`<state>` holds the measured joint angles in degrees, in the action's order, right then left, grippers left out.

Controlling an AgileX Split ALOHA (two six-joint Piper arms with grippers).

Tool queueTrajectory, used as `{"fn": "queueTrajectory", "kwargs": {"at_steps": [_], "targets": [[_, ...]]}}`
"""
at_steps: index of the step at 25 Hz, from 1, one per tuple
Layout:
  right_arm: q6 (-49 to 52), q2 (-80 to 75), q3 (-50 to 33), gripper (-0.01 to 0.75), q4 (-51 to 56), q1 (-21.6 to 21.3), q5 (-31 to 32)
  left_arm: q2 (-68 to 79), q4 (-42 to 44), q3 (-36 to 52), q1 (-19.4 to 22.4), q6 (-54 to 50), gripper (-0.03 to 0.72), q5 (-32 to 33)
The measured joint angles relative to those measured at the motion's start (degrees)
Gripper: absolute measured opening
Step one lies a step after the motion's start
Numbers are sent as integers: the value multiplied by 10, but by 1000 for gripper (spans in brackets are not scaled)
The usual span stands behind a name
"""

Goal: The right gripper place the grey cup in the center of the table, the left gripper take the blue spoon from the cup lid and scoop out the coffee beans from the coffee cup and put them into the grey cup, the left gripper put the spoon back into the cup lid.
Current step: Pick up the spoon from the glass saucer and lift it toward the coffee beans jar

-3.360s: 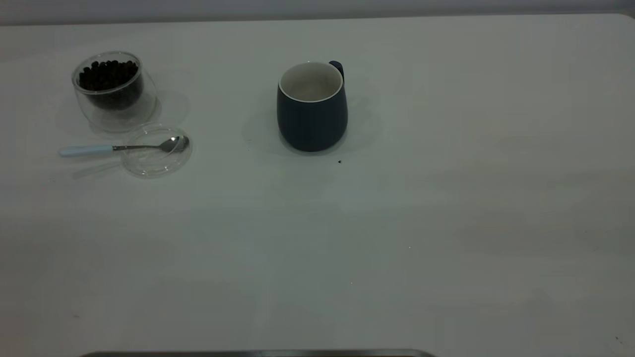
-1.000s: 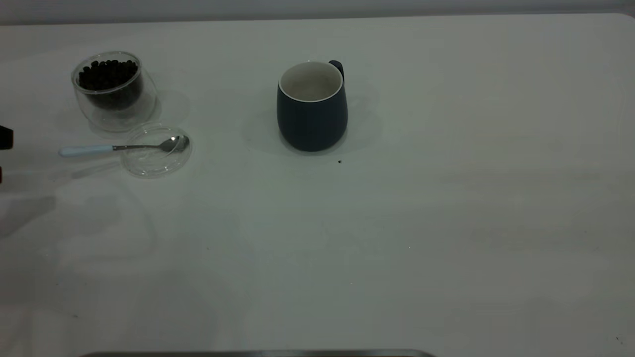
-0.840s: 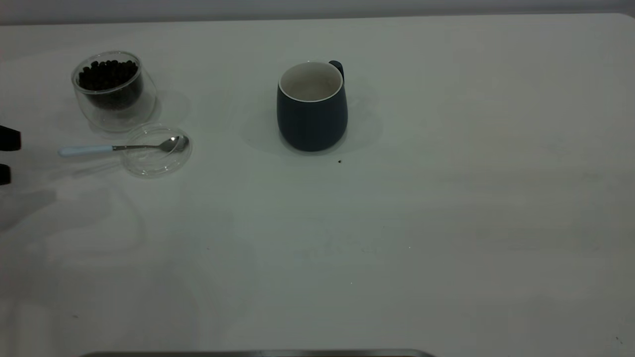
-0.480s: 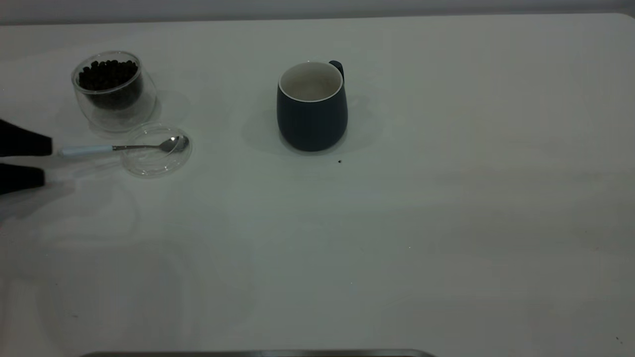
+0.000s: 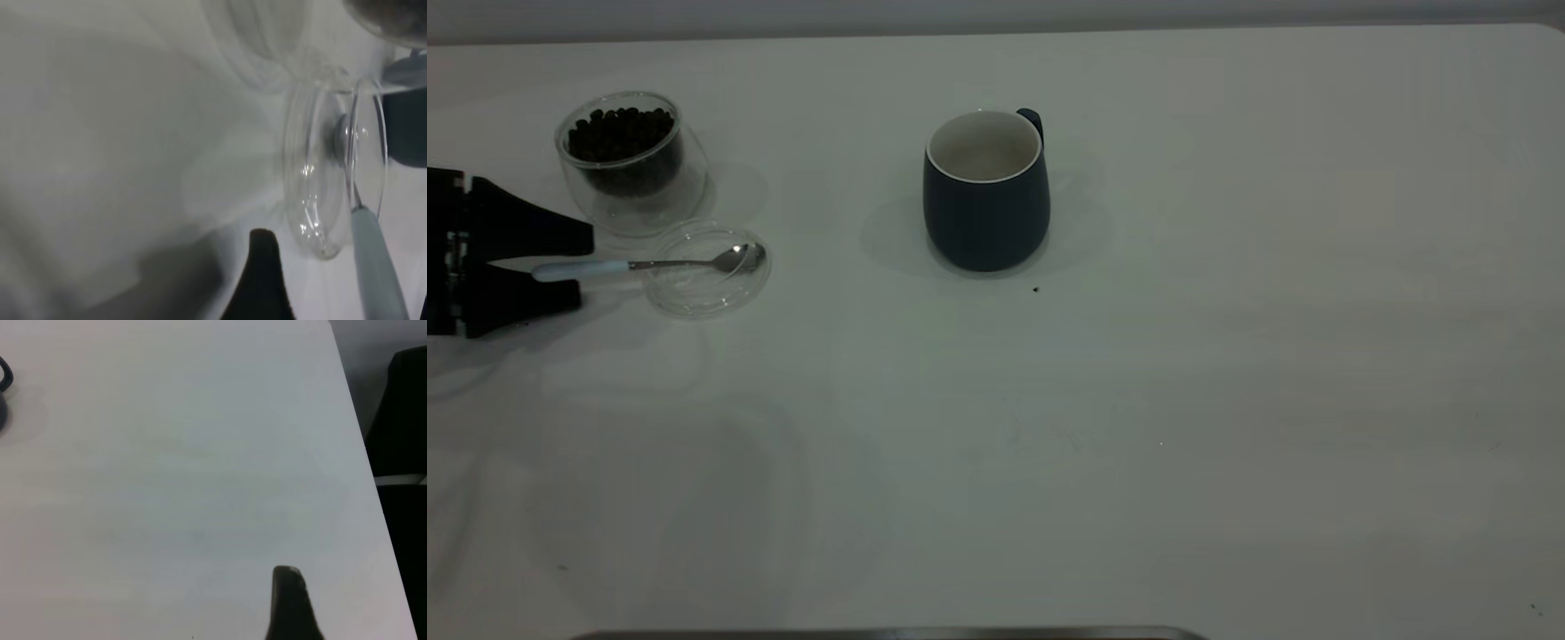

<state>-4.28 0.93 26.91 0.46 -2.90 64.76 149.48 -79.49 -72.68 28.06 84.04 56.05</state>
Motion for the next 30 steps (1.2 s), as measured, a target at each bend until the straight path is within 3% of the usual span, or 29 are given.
{"fn": "queueTrajectory", "kwargs": {"at_steps": [11,21,30], "targets": [[0,0,0,459,0,0,0,16,-28,-1,-12,-9,692,19],[0,0,0,459,0,0,0,16,-28,-3,-12,-18,432,21],[0,0,0,459,0,0,0,16,-27,-3,-12,-19,248,21]]}}
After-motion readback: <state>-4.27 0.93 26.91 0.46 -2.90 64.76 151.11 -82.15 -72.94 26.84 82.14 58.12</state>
